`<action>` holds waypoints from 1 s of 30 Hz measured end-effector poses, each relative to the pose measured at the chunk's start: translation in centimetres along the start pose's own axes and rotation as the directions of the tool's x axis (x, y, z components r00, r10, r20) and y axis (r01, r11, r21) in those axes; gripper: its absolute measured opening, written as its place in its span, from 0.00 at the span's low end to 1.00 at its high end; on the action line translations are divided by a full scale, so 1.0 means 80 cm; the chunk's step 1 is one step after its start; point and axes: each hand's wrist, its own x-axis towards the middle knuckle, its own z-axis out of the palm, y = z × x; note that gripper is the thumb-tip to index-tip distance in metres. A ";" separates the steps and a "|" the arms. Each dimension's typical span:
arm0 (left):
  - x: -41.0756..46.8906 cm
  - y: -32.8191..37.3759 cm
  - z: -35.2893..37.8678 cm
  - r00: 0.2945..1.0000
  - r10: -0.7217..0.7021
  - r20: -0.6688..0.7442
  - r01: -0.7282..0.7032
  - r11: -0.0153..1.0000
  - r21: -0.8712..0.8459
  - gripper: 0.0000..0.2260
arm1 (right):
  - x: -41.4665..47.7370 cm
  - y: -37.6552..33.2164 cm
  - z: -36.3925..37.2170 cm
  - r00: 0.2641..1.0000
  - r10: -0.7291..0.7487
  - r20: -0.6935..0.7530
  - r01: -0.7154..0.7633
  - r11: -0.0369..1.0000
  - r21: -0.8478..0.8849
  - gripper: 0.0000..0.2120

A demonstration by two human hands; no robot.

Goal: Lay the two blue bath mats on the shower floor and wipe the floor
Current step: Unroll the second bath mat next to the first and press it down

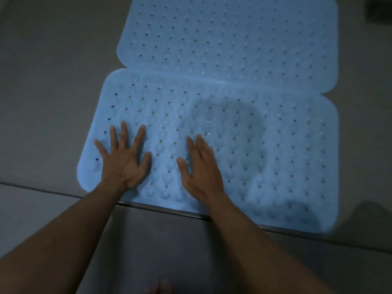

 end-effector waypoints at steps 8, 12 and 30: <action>-0.022 0.226 0.033 0.971 0.240 -0.011 -0.240 0.971 0.012 0.37 | -0.057 0.158 -0.115 0.944 0.161 -0.289 -0.214 0.963 -0.163 0.28; -0.028 0.283 0.057 0.965 0.258 0.054 -0.261 0.964 0.056 0.35 | -0.087 0.218 -0.139 0.927 0.323 -0.189 -0.374 0.816 -0.442 0.30; -0.025 0.293 0.054 0.975 0.190 0.112 -0.200 0.976 0.088 0.39 | -0.090 0.219 -0.142 0.932 0.275 -0.234 -0.353 0.833 -0.426 0.34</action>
